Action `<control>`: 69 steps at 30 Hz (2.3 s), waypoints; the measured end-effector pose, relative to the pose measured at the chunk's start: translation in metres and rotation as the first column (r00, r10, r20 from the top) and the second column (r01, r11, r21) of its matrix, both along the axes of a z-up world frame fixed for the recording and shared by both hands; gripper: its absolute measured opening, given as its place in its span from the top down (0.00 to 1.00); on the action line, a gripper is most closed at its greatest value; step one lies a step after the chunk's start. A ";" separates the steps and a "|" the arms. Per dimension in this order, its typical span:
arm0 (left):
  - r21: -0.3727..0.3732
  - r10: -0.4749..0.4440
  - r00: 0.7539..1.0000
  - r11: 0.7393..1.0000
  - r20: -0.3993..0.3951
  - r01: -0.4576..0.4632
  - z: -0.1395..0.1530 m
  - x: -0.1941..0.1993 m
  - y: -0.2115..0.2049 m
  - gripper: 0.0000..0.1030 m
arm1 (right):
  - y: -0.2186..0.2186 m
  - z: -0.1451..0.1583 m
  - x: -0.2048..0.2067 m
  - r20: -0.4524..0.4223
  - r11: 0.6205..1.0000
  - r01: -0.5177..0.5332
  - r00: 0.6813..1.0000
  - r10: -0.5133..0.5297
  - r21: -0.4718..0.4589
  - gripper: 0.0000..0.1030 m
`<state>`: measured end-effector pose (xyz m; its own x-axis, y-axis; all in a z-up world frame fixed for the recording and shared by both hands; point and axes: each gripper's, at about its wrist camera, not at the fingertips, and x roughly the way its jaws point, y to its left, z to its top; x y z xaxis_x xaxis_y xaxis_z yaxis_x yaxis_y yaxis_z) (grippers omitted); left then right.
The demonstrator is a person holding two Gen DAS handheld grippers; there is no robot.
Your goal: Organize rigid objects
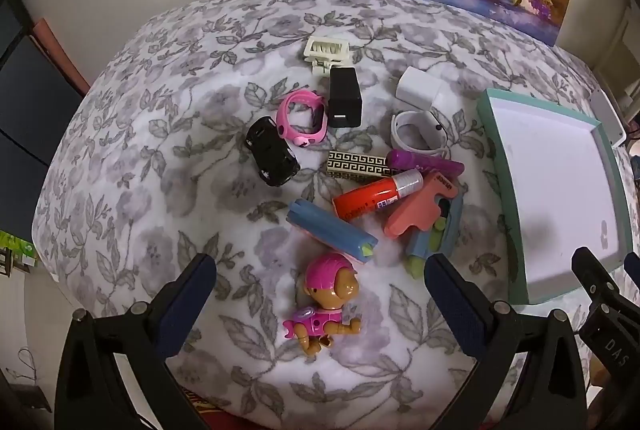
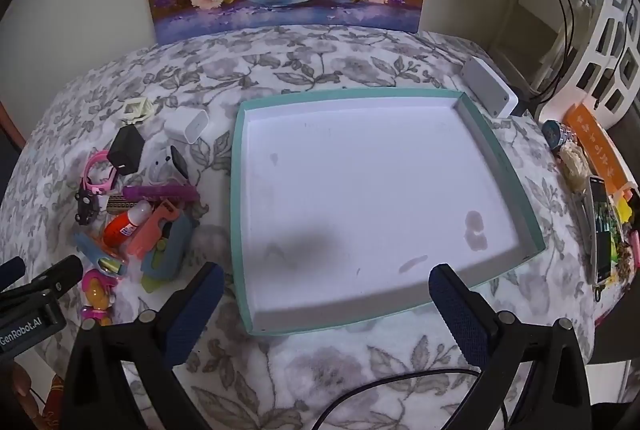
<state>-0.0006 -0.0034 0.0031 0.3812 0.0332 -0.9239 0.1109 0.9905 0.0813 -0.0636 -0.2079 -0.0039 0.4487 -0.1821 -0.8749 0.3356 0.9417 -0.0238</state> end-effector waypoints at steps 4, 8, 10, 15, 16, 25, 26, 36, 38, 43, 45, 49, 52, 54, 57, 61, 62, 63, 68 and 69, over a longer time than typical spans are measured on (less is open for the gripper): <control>0.007 -0.012 1.000 1.000 -0.004 0.012 -0.007 0.000 0.002 0.00 | 0.000 -0.001 0.001 -0.006 1.000 0.004 1.000 -0.004 0.001 0.00; 0.009 -0.014 1.000 1.000 -0.008 0.014 -0.008 0.001 0.002 0.00 | -0.001 -0.002 0.001 -0.013 1.000 0.005 1.000 -0.005 0.003 0.00; 0.011 -0.017 1.000 1.000 -0.011 0.017 -0.009 0.001 0.001 0.00 | -0.001 -0.003 0.001 -0.017 1.000 0.006 1.000 -0.006 0.004 0.00; 0.013 -0.023 1.000 1.000 -0.012 0.023 -0.009 0.000 0.001 0.00 | -0.001 -0.004 0.002 -0.023 1.000 0.009 1.000 -0.009 0.007 0.00; 0.013 -0.024 1.000 1.000 -0.013 0.024 -0.009 0.000 0.001 0.00 | -0.001 -0.004 0.002 -0.024 1.000 0.009 1.000 -0.009 0.007 0.00; 0.016 -0.027 1.000 0.999 -0.012 0.028 -0.009 0.001 0.000 0.00 | 0.000 -0.007 0.002 -0.032 1.000 0.004 0.999 -0.004 0.002 0.00; 0.016 -0.028 1.000 0.999 -0.012 0.028 -0.009 0.001 0.000 0.00 | 0.001 -0.007 0.001 -0.031 1.000 0.003 1.000 -0.003 0.001 0.00; 0.025 -0.041 0.999 0.999 -0.006 0.041 -0.008 0.000 -0.002 0.00 | -0.002 -0.005 0.001 -0.010 1.000 0.017 1.000 -0.017 0.020 0.00; 0.025 -0.040 0.999 0.999 -0.005 0.040 -0.008 0.000 -0.002 0.00 | -0.002 -0.004 0.001 -0.005 1.000 0.012 1.000 -0.012 0.022 0.00; 0.026 -0.042 0.999 0.999 -0.005 0.042 -0.008 0.000 -0.002 0.00 | 0.000 -0.003 0.001 0.006 1.000 0.003 1.000 -0.003 0.021 0.00; 0.026 -0.043 0.999 0.999 -0.004 0.043 -0.008 0.000 -0.002 0.00 | 0.000 -0.003 0.001 0.007 1.000 0.003 1.000 -0.003 0.023 0.00; 0.025 -0.041 0.999 0.999 -0.004 0.041 -0.008 0.000 -0.001 0.00 | 0.000 0.000 0.001 0.023 1.000 0.002 1.000 -0.002 0.017 0.00; 0.026 -0.043 0.999 0.999 -0.004 0.043 -0.008 0.000 -0.002 0.00 | 0.001 0.000 0.001 0.022 1.000 -0.003 1.000 0.003 0.019 0.00; 0.026 -0.043 0.999 0.999 -0.004 0.043 -0.008 0.000 -0.002 0.00 | 0.001 -0.001 0.001 0.021 1.000 -0.006 1.000 0.006 0.018 0.00; 0.026 -0.043 0.999 0.999 -0.004 0.043 -0.008 0.000 -0.002 0.00 | 0.002 0.000 0.002 0.023 1.000 -0.013 1.000 0.013 0.020 0.00; 0.026 -0.042 0.999 0.999 -0.004 0.042 -0.008 0.000 -0.002 0.00 | 0.003 -0.001 0.002 0.022 1.000 -0.022 1.000 0.022 0.020 0.00; 0.026 -0.042 0.999 0.999 -0.004 0.042 -0.008 0.000 -0.002 0.00 | 0.004 -0.001 0.002 0.023 1.000 -0.024 0.999 0.024 0.020 0.00; 0.026 -0.042 0.999 0.999 -0.005 0.042 -0.008 0.000 -0.002 0.00 | 0.004 0.000 0.002 0.024 0.999 -0.026 0.999 0.026 0.020 0.00; 0.026 -0.042 0.999 0.999 -0.004 0.042 -0.008 0.000 -0.002 0.00 | 0.006 -0.001 0.003 0.017 0.999 -0.041 0.999 0.041 0.022 0.00; 0.026 -0.042 0.999 0.999 -0.004 0.042 -0.007 0.000 -0.003 0.00 | 0.007 -0.001 0.003 0.016 0.999 -0.043 0.999 0.043 0.022 0.00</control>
<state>-0.0006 -0.0059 -0.0043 0.3797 0.0415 -0.9242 0.1526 0.9825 0.1068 -0.0605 -0.2013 -0.0054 0.4696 -0.1429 -0.8712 0.2949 0.9555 0.0022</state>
